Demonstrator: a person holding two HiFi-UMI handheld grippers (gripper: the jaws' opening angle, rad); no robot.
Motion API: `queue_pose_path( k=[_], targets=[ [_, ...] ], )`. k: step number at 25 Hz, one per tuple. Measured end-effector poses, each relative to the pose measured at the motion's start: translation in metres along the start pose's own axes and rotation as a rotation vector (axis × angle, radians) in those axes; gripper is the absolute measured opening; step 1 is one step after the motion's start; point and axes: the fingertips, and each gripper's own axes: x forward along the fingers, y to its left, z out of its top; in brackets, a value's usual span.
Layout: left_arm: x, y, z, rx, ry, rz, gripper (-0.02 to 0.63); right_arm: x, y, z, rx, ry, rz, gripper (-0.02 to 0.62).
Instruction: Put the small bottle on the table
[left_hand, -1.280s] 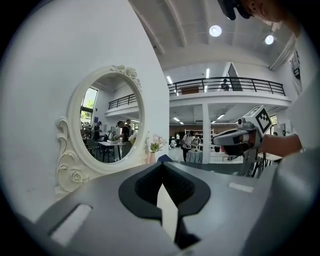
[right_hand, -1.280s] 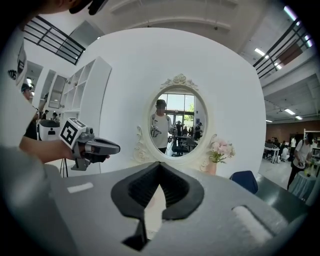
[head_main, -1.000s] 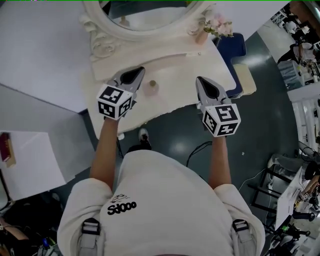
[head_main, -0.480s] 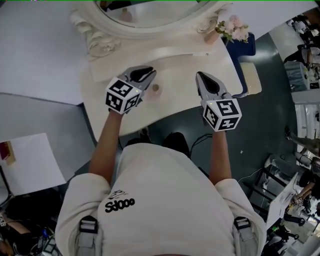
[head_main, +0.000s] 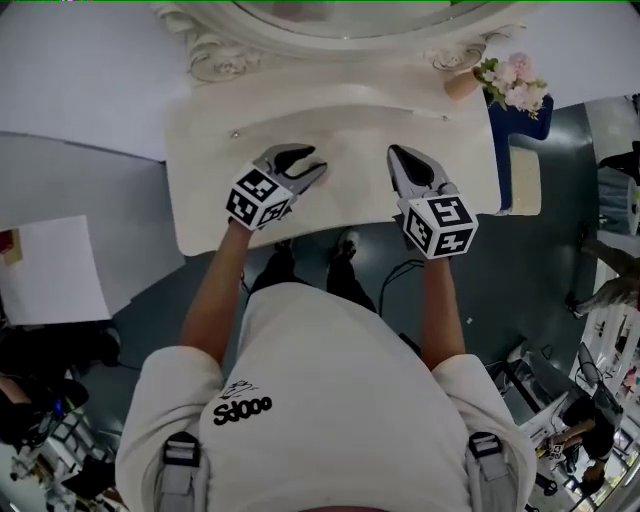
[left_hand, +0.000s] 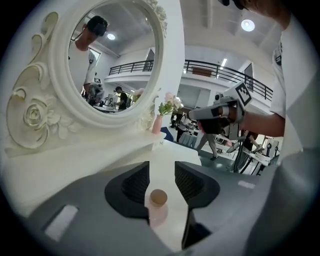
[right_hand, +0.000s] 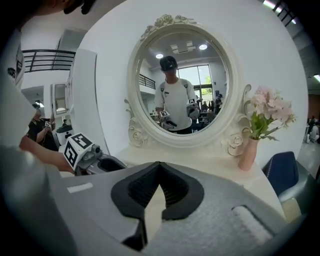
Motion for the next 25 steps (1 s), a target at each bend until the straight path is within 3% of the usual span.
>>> queue_pose_path(
  k=[10,13,19,25],
  targets=[
    [0.034,0.013,-0.069,0.056,0.143,0.069,0.202,0.024,-0.013,-0.046,0.031,0.098,0.044,0.002],
    [0.043,0.014,-0.074,0.104,0.132,0.087,0.189,0.025,-0.021,-0.055,0.048,0.121,0.035,0.002],
    [0.051,0.017,-0.073,0.104,0.073,0.141,0.165,0.023,-0.036,-0.065,0.068,0.145,0.02,0.002],
    [0.052,0.018,-0.072,0.129,0.09,0.165,0.153,0.025,-0.033,-0.069,0.072,0.16,0.037,0.002]
  ],
)
